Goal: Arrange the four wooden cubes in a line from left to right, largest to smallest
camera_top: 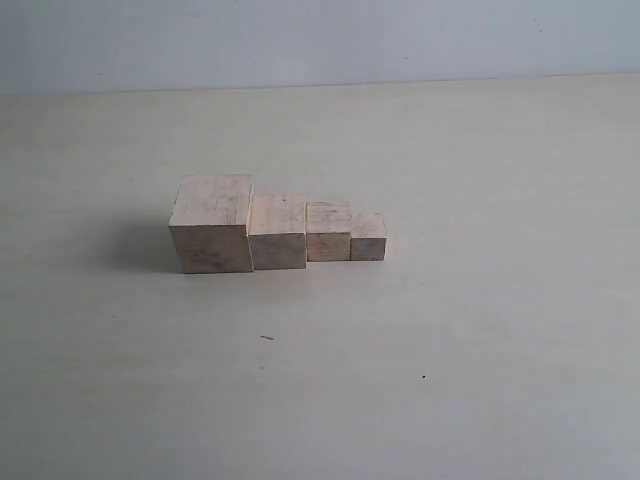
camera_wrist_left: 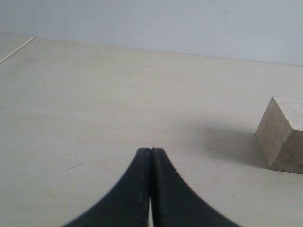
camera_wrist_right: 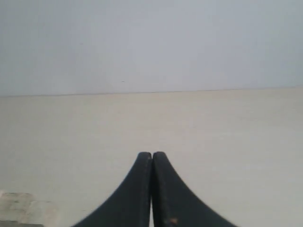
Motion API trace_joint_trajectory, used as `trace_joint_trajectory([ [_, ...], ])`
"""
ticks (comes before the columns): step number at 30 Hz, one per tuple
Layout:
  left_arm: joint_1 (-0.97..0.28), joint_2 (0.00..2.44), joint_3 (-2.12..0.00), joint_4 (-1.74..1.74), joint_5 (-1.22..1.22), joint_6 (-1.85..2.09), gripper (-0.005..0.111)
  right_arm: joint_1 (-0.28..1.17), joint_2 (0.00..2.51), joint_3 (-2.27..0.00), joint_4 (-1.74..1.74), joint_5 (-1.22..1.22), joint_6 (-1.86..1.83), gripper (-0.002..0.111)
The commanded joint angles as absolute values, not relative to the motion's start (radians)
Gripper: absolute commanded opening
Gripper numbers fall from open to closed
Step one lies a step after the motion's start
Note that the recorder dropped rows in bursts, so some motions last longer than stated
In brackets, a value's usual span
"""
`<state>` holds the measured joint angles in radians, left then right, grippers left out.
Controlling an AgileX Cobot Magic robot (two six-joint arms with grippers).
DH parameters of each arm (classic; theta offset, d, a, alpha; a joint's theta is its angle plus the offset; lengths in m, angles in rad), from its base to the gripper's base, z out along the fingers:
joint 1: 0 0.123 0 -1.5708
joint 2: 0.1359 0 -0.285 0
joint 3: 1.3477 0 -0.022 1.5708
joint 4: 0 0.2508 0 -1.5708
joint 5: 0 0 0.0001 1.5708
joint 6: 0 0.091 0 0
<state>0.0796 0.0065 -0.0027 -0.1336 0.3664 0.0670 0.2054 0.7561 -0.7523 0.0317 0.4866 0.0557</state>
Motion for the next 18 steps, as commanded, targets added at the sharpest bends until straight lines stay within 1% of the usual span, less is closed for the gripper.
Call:
trace_joint_trajectory([
  [1,0.079,0.000,0.000,-0.135,0.356,0.059,0.000,0.083,0.589,-0.574,0.027,0.375,0.056,0.000],
  [5,0.079,0.000,0.000,-0.135,0.356,0.059,0.000,0.026,0.452,-0.410,0.027,0.303,0.056,0.000],
  [12,0.079,0.000,0.000,-0.135,0.356,0.059,0.000,0.024,0.270,-0.206,0.027,0.273,0.056,0.000],
  [18,0.079,0.000,0.000,-0.135,0.356,0.059,0.000,0.024,0.151,-0.069,0.027,0.178,0.054,0.000],
])
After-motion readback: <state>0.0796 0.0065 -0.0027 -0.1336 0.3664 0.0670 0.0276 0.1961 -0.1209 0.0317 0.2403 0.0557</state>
